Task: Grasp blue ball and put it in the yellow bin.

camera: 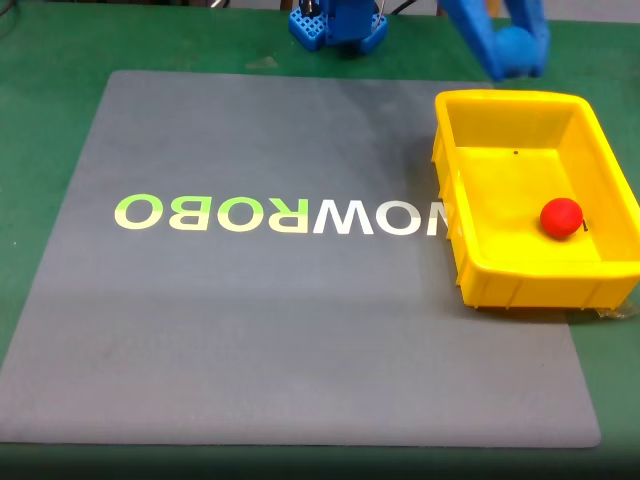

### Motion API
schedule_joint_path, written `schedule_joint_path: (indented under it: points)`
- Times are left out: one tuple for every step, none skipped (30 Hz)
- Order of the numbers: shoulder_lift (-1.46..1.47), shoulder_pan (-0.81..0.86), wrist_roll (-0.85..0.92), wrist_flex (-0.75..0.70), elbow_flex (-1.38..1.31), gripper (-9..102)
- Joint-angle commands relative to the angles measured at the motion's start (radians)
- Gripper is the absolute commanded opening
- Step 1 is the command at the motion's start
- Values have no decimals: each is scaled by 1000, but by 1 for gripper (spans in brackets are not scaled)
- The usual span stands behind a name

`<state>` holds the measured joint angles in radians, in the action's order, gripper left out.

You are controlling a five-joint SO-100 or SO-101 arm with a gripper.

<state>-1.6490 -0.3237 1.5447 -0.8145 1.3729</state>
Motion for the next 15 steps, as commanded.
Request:
schedule_joint_path:
  points:
    - [-84, -87, -17, 5, 25, 0]
    - [-89, -106, -21, 5, 37, 0]
    - [-92, -123, -23, 5, 51, 0]
    - [-94, -135, -25, 6, 61, 0]
    - [-94, -144, -31, 8, 64, 0]
    - [-92, -150, -35, 8, 64, 0]
    - [-89, -153, -37, 8, 64, 0]
    - [-86, -155, -38, 8, 64, 0]
    - [-83, -155, -38, 8, 64, 0]
    - [-80, -153, -38, 8, 64, 0]
    - [-75, -152, -35, 9, 64, 0]
    - [-71, -149, -35, 12, 64, 0]
    - [-69, -147, -35, 15, 64, 0]
    - [-67, -147, -37, 20, 64, 0]
    - [-67, -146, -37, 21, 64, 1]
